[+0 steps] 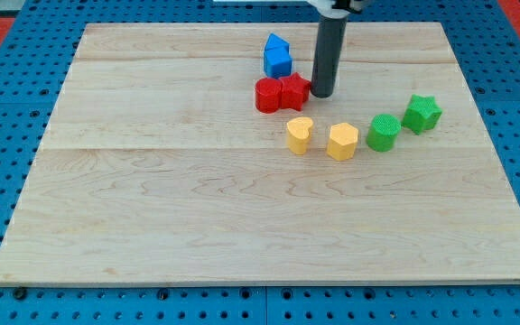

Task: Move the yellow hexagon bottom right to the yellow heart

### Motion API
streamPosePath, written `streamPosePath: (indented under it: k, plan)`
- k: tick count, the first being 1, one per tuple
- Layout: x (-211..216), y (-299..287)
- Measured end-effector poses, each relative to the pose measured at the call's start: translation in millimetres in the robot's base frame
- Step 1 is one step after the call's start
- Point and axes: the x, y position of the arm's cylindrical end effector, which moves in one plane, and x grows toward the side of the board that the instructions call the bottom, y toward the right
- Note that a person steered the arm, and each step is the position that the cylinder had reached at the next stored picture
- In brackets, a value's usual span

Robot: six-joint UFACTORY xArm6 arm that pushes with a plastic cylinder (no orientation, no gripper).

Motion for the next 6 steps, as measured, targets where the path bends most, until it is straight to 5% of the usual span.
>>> streamPosePath:
  k: [2, 6]
  plan:
    - [24.7, -59.8]
    - [117.3, 57.2]
